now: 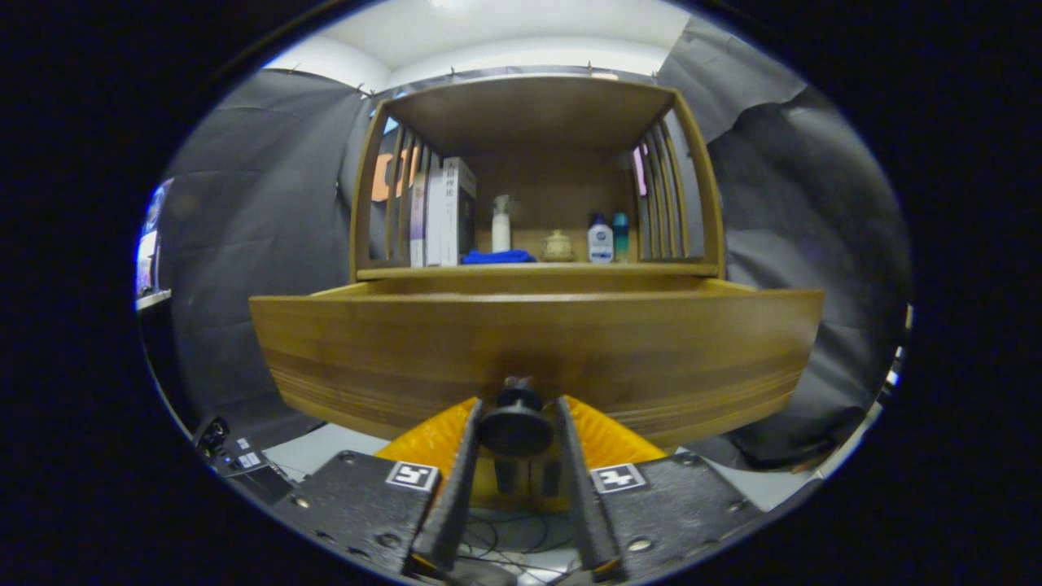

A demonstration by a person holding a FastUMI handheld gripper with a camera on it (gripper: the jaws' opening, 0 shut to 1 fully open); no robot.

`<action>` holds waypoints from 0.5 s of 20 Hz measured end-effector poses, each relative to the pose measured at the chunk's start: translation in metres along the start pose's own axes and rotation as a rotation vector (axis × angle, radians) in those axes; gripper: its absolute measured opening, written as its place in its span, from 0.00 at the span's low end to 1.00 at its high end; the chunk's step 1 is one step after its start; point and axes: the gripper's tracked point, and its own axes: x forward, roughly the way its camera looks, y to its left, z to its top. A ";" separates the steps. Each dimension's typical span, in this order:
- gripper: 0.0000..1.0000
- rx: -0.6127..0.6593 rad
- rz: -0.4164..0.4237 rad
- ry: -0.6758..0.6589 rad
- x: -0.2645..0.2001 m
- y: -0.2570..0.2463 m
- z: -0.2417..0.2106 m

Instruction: Pull open the drawer, take out the items inside it, and place them on the countertop above the cabinet.

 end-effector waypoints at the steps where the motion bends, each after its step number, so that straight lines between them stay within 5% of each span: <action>1: 0.71 -0.005 0.001 -0.046 -0.006 0.002 0.015; 6: 0.82 -0.077 0.030 -0.195 -0.025 0.009 0.092; 10: 0.89 -0.086 0.073 -0.152 -0.005 0.019 0.130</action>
